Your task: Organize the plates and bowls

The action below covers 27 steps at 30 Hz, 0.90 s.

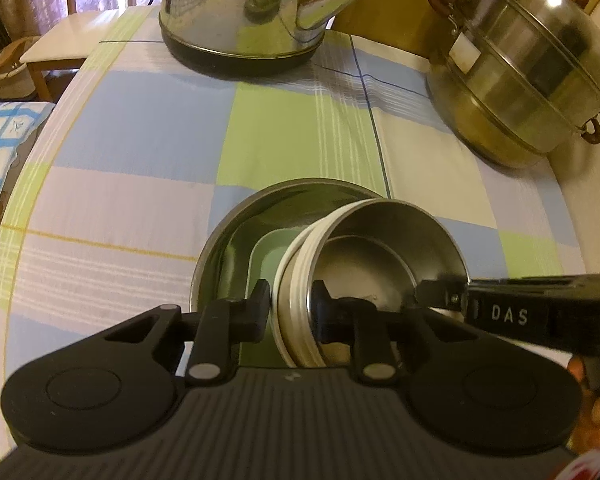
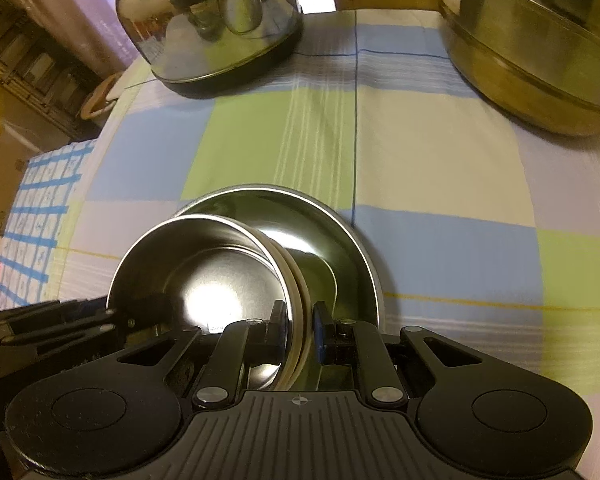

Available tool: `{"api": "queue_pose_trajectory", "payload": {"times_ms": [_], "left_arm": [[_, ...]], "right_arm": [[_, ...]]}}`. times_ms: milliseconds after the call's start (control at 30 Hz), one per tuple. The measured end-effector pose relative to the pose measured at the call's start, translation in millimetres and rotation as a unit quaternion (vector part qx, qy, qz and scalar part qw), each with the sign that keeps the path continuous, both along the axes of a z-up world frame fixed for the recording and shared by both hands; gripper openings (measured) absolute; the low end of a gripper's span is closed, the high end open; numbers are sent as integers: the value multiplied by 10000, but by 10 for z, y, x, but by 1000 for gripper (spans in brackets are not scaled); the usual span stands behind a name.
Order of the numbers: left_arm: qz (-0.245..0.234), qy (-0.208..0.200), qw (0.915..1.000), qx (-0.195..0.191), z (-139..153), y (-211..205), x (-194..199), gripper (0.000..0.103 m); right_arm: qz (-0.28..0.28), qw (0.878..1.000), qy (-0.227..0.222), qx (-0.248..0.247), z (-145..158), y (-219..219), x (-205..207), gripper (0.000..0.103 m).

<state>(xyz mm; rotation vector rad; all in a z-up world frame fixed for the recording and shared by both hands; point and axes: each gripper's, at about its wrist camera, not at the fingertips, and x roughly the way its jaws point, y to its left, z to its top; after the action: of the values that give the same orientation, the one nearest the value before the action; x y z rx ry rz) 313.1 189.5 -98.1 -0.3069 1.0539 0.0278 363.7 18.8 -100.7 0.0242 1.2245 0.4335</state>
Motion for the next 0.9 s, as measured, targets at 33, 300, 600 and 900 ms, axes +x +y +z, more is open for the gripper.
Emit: {"api": "queue_pose_trajectory", "payload": {"times_ms": [33, 300, 600, 900], "left_arm": [[-12, 6, 10000, 6, -2, 4, 5, 19], [-93, 30, 10000, 2, -38, 23, 37, 20], [-208, -243, 9995, 0, 130, 50, -3, 47], [-315, -1179, 9909, 573, 627, -21, -440, 79]], "right_arm": [[-31, 10000, 6, -10, -4, 0, -10, 14], [-106, 9999, -80, -33, -6, 12, -35, 14], [-206, 9967, -696, 368, 234, -116, -227, 69], [-288, 9893, -1287, 621, 587, -427, -669, 69]]}}
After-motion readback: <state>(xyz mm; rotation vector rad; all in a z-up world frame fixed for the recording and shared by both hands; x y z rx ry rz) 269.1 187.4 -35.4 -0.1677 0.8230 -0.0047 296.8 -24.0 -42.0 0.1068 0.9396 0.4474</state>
